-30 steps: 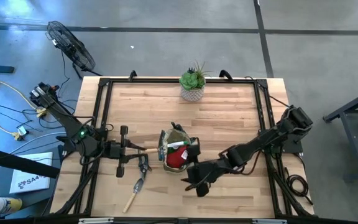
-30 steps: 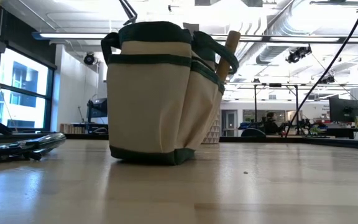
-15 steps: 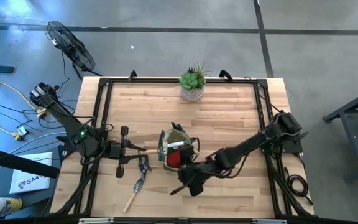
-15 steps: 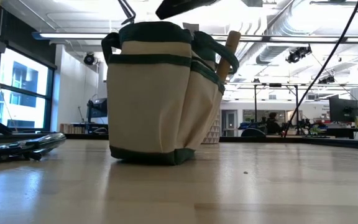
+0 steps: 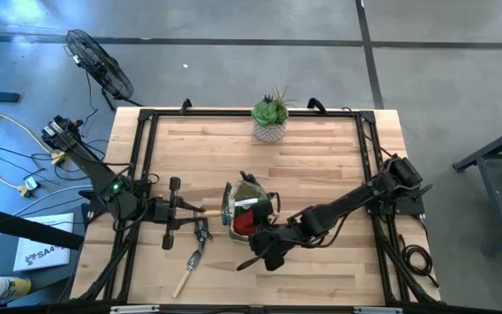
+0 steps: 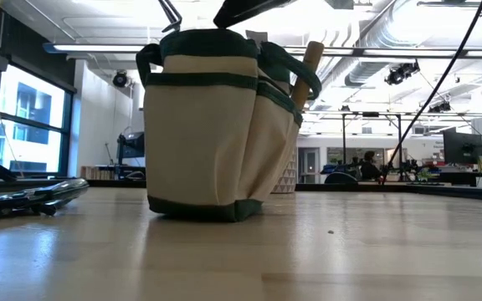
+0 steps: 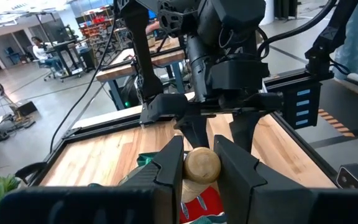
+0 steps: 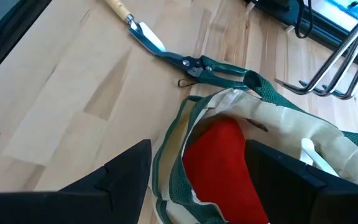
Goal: Pick & Place Garden tools in Gardening bag
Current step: Put the hand rake into the gardening bag
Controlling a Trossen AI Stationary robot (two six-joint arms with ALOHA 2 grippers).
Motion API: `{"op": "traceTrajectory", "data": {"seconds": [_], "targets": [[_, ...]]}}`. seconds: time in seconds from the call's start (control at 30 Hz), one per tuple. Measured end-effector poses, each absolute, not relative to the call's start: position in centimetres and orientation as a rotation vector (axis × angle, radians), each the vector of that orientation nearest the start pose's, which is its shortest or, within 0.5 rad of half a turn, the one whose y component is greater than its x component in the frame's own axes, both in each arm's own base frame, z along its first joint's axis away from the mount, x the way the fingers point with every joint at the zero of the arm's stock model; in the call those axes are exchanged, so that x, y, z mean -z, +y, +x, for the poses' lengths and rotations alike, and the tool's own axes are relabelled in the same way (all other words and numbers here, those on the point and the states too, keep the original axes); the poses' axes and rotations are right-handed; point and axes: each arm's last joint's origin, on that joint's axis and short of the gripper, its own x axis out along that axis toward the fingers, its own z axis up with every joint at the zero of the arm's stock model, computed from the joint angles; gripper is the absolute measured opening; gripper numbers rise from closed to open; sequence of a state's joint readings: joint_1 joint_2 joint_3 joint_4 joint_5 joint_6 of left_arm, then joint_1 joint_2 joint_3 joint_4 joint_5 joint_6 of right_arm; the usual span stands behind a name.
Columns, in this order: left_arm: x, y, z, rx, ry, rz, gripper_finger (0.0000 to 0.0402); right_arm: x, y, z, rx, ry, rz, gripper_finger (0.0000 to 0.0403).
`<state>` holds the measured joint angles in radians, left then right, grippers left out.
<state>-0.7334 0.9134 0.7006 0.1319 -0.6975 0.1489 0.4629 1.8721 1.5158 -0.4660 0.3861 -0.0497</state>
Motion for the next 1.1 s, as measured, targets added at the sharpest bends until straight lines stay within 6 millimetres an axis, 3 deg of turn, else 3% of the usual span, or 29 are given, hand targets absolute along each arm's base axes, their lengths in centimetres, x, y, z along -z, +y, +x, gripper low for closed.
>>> {"op": "traceTrajectory", "data": {"seconds": [0.73,1.1], "targets": [[-31.2,-12.0,16.1,0.040,0.058,0.194,0.0064,-24.8,17.8,37.5,-0.160,0.797,-0.322,0.0250],[-31.3,-12.1,16.1,0.051,0.052,0.181,0.0064,-23.1,16.4,38.6,-0.162,0.873,-0.230,0.0250]]}}
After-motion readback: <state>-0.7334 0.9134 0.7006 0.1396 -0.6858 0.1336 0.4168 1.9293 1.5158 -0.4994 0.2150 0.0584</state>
